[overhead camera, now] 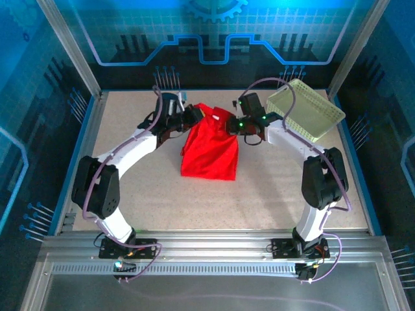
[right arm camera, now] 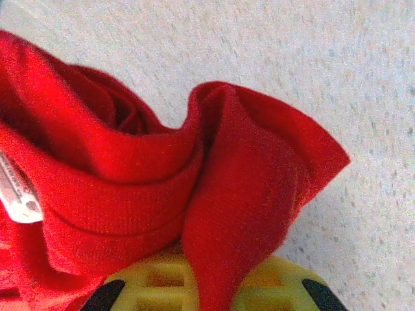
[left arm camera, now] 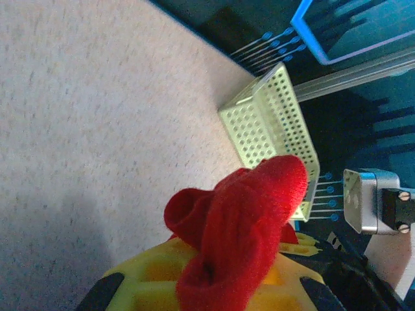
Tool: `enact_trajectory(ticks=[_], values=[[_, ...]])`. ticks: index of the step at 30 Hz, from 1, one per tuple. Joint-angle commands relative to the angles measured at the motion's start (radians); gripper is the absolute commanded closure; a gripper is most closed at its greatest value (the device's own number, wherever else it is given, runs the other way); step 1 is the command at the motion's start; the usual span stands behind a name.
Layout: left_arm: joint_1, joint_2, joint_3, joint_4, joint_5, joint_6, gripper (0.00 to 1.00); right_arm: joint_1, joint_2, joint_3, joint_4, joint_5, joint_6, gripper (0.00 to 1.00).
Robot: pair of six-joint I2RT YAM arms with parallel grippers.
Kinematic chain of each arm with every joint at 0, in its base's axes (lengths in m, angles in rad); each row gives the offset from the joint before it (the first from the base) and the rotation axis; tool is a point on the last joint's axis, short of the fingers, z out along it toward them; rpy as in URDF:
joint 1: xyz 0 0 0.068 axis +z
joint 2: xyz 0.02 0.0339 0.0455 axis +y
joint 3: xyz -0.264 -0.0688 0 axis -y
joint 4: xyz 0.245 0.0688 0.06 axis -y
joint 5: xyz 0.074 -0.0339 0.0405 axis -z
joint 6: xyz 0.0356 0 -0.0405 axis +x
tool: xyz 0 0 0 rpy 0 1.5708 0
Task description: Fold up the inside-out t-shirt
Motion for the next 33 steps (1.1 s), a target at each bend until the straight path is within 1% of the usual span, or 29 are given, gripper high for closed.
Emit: enact_trajectory(ticks=[1,3,6,9,11,13,17,19,22,24,27,29,31,33], values=[[0.029,-0.082,0.057,-0.024,0.04,0.091,1.0,-0.009,-0.052,0.067,-0.004,-0.032,-0.044,1.0],[0.031,-0.132,0.034,-0.006,0.044,0.132,1.0,-0.006,-0.078,0.061,0.009,-0.035,-0.057,1.0],[0.03,-0.212,-0.08,0.067,0.069,0.145,1.0,0.01,-0.131,-0.027,0.072,-0.037,-0.088,1.0],[0.026,-0.296,-0.259,0.186,0.118,0.128,1.0,0.045,-0.196,-0.163,0.134,-0.012,-0.122,1.0],[0.004,-0.363,-0.407,0.28,0.142,0.104,1.0,0.078,-0.249,-0.269,0.174,0.021,-0.144,1.0],[-0.036,-0.433,-0.536,0.337,0.146,0.105,1.0,0.11,-0.292,-0.366,0.209,0.031,-0.153,1.0],[-0.152,-0.553,-0.724,0.366,0.117,0.095,1.0,0.174,-0.369,-0.539,0.231,0.065,-0.116,1.0],[-0.21,-0.597,-0.774,0.354,0.101,0.076,1.0,0.214,-0.413,-0.618,0.213,0.08,-0.086,1.0],[-0.275,-0.649,-0.831,0.329,0.043,0.041,1.0,0.283,-0.501,-0.694,0.167,0.155,-0.049,1.0],[-0.28,-0.654,-0.845,0.295,0.009,0.027,1.0,0.288,-0.539,-0.715,0.138,0.173,-0.016,1.0],[-0.271,-0.61,-0.815,0.221,-0.085,0.044,1.0,0.277,-0.531,-0.7,0.116,0.22,0.002,1.0],[-0.239,-0.538,-0.766,0.187,-0.116,0.046,1.0,0.255,-0.482,-0.658,0.111,0.234,0.003,1.0],[-0.194,-0.461,-0.736,0.213,-0.098,0.027,1.0,0.23,-0.423,-0.61,0.106,0.24,0.012,1.0],[-0.165,-0.386,-0.697,0.202,-0.11,0.019,1.0,0.209,-0.361,-0.557,0.104,0.236,0.018,1.0]])
